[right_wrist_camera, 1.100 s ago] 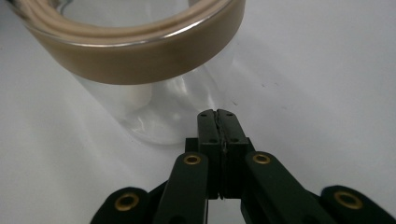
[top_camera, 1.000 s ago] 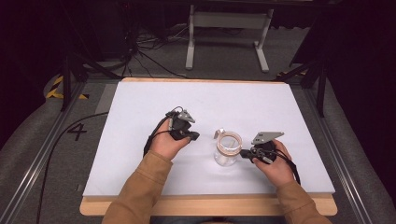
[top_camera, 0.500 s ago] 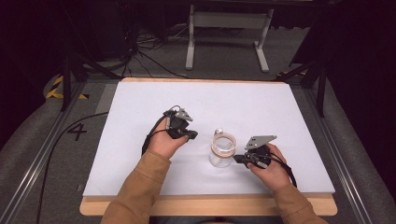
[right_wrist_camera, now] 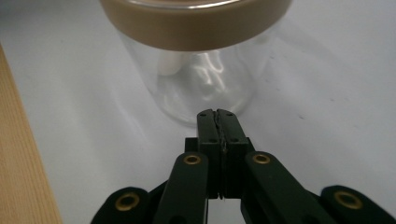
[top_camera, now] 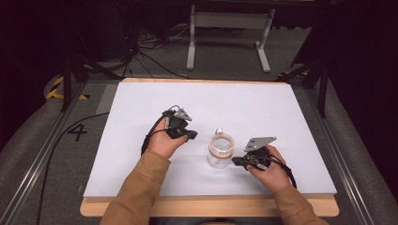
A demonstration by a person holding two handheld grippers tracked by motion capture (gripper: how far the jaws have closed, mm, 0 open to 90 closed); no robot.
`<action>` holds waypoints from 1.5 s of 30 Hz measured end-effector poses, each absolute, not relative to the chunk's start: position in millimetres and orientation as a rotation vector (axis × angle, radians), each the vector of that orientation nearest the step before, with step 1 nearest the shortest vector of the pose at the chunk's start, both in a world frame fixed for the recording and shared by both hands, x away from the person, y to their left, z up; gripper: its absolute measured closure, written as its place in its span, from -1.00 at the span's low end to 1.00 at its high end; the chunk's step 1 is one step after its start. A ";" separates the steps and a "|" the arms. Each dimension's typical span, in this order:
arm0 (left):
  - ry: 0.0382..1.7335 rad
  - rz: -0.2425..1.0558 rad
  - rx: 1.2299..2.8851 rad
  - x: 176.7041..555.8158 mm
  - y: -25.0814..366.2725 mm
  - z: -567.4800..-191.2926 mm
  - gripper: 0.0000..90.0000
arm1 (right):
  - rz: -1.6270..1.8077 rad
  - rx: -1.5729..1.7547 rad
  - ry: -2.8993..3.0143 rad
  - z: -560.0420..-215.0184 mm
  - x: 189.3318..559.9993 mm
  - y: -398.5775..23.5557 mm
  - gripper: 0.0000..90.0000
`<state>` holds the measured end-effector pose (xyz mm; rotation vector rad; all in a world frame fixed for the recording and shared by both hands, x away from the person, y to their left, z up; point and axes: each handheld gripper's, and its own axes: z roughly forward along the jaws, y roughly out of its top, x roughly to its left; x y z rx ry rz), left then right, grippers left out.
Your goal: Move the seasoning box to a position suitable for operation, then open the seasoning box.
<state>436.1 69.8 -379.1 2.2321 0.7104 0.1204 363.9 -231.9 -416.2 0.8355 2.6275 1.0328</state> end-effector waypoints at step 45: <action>0.537 0.071 1.988 450.6 14.5 -373.3 0.99 | 1.126 0.921 2.510 -402.5 338.2 -260.9 1.00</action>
